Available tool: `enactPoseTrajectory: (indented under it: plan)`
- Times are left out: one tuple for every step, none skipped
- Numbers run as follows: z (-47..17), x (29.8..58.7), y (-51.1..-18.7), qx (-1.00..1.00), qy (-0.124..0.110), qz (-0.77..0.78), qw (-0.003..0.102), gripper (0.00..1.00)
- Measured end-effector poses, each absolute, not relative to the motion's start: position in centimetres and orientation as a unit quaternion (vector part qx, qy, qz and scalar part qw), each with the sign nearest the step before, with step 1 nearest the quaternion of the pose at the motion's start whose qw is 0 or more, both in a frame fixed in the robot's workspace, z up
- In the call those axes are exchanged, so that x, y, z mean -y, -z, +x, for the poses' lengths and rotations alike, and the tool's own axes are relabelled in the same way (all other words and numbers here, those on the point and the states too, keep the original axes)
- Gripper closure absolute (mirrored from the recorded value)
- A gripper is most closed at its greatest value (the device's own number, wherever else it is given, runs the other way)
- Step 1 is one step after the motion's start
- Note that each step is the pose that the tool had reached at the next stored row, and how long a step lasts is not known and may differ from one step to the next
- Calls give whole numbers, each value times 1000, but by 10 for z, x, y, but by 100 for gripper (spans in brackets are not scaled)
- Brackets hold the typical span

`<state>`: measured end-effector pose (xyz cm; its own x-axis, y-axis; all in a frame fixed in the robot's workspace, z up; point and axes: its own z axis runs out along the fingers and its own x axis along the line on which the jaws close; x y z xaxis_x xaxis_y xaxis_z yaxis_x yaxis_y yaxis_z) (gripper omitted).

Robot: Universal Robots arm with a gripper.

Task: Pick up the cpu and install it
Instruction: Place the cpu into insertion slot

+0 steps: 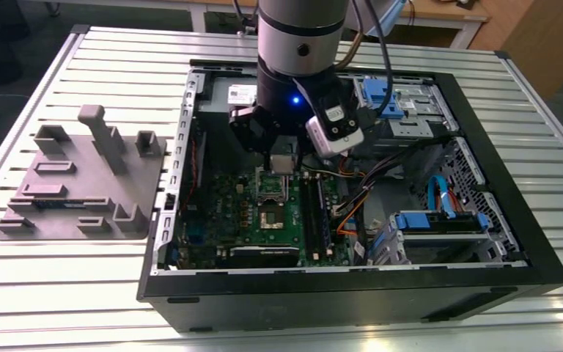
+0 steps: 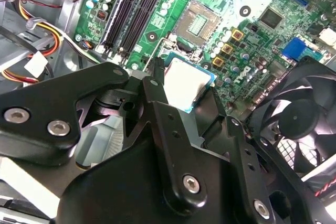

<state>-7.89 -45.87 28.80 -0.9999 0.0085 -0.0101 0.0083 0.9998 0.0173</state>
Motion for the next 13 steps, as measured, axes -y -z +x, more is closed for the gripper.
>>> enactPoseTrajectory:
  plan:
    - [-79, 459, -288, -1000, -9, 4, 5, 53]
    - [-79, 459, -287, -1000, -9, 4, 5, 53]
    - [-79, 459, -287, -1000, -9, 4, 5, 53]
    - [-79, 459, -286, -1000, -9, 4, 5, 53]
    - [-79, 459, -286, -1000, -9, 4, 5, 53]
    - [-79, 459, -286, -1000, -9, 4, 5, 53]
    - [-79, 459, -285, -1000, -9, 4, 5, 53]
    - [-79, 459, -285, -1000, -9, 4, 5, 53]
    - [-79, 459, -284, -1000, -9, 4, 5, 53]
    - [-79, 459, -283, -1000, -9, 4, 5, 53]
    - [-79, 459, -283, -1000, -9, 4, 5, 53]
    - [-79, 459, -283, -1000, -9, 4, 5, 53]
    - [-79, 459, -283, -1000, -9, 4, 5, 53]
